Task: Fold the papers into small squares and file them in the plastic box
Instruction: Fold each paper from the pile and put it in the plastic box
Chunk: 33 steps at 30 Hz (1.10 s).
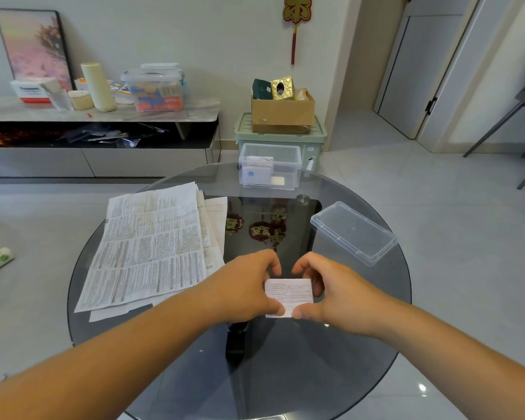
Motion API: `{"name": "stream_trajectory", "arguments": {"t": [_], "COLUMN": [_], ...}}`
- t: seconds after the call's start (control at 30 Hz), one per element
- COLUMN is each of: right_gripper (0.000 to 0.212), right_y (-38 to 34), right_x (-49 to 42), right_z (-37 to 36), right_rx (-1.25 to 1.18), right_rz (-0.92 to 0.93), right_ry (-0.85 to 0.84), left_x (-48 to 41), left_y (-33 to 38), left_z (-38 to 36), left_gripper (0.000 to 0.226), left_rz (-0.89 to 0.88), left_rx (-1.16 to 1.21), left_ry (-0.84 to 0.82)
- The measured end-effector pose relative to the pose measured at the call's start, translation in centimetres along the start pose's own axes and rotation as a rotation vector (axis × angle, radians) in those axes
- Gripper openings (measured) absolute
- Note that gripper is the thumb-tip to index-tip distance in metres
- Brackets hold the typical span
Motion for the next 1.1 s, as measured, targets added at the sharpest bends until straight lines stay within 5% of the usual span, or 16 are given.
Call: {"name": "stream_trajectory", "arguments": {"t": [0.3, 0.4, 0.47, 0.63, 0.8, 1.1], "right_gripper": [0.026, 0.023, 0.02, 0.031, 0.061, 0.041], "right_y": [-1.7, -2.1, -2.4, -2.2, -1.4, -1.7], "right_x": [1.9, 2.1, 2.2, 2.1, 2.1, 2.1], "right_z": [-0.2, 0.1, -0.1, -1.7, -1.5, -1.6], "right_rx": [0.39, 0.421, 0.399, 0.362, 0.299, 0.323], "right_rz": [0.262, 0.273, 0.3, 0.286, 0.265, 0.239], "right_ry": [0.276, 0.348, 0.317, 0.178, 0.137, 0.178], "left_x": [0.5, 0.6, 0.5, 0.8, 1.5, 1.7], "left_y": [0.1, 0.1, 0.1, 0.1, 0.6, 0.5], "left_z": [-0.4, -0.3, -0.2, 0.2, 0.3, 0.2], "left_gripper": [0.033, 0.049, 0.051, 0.014, 0.039, 0.014], "left_rz": [-0.041, -0.025, -0.017, -0.038, -0.061, -0.197], "left_rx": [-0.066, -0.078, -0.059, -0.028, -0.036, -0.21], "left_ry": [-0.054, -0.049, -0.023, -0.007, -0.141, -0.006]}}
Point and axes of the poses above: each hand's wrist, its own x-axis away from the middle knuckle, its own z-axis out of the back of the hand, y = z × x, the point moved 6 cm from there along -x, towards the middle knuckle, and after that the axes turned 14 degrees about x, right-handed, at the moved point
